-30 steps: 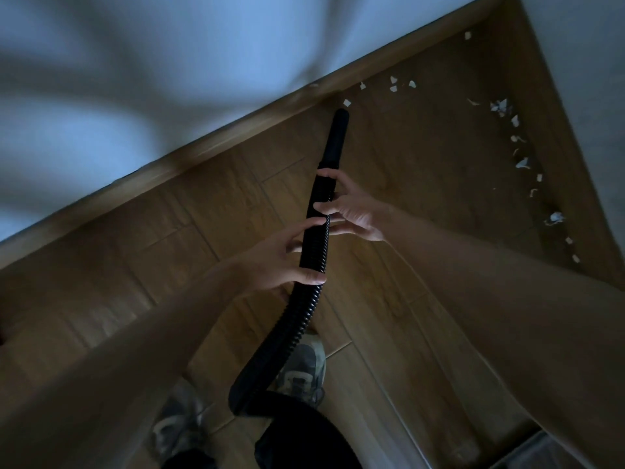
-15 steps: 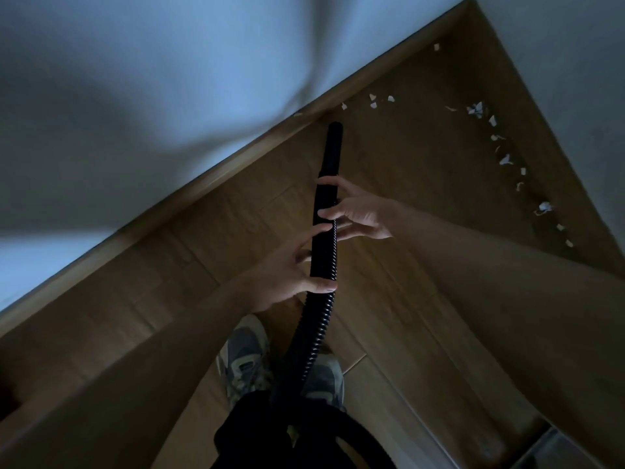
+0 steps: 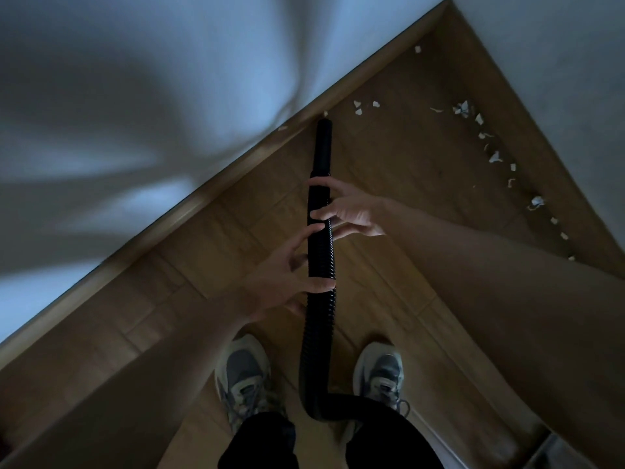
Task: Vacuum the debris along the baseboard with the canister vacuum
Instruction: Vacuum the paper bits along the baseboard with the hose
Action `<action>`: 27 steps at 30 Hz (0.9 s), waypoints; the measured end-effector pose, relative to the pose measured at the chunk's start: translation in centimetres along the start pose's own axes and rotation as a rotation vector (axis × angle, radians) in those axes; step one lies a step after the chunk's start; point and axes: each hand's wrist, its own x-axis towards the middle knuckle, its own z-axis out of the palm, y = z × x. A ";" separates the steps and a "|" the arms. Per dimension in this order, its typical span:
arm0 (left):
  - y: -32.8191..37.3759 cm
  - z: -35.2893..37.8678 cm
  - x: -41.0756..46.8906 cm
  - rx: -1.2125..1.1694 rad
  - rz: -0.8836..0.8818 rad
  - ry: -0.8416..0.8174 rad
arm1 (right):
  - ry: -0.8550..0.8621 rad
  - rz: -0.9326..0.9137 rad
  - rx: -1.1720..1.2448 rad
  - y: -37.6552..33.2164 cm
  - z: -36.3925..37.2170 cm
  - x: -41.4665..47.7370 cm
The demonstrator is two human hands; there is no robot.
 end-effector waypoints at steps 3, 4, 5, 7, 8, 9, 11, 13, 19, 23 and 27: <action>0.3 0.4 1.2 -0.010 -0.003 -0.010 | 0.005 -0.009 -0.005 -0.1 -1.2 0.4; 0.5 0.5 1.6 -0.006 -0.003 -0.008 | 0.004 -0.014 -0.009 -0.1 -1.6 0.6; 0.6 0.7 2.0 0.000 -0.002 -0.002 | 0.003 -0.020 -0.010 -0.1 -1.9 0.8; 0.8 1.1 2.7 0.017 0.002 0.005 | 0.005 -0.030 -0.003 0.1 -2.7 1.0; 0.8 1.3 3.1 0.020 0.004 0.005 | 0.007 -0.035 0.003 0.3 -3.0 1.1; 0.9 1.5 3.4 0.019 0.004 0.004 | 0.007 -0.041 0.007 0.4 -3.3 1.2; 0.9 1.8 3.9 0.019 0.000 0.004 | 0.005 -0.052 0.010 0.7 -3.8 1.3; 0.9 2.0 4.3 0.037 -0.003 0.007 | 0.001 -0.059 0.012 1.1 -4.3 1.3; 0.8 2.5 4.9 0.066 -0.027 -0.021 | 0.012 -0.071 0.066 2.6 -5.2 0.9; 0.9 3.0 5.4 0.062 -0.038 -0.034 | 0.025 -0.075 0.089 3.3 -5.9 0.6; 1.4 3.1 5.9 0.069 -0.044 -0.045 | 0.039 -0.081 0.080 3.1 -6.5 0.7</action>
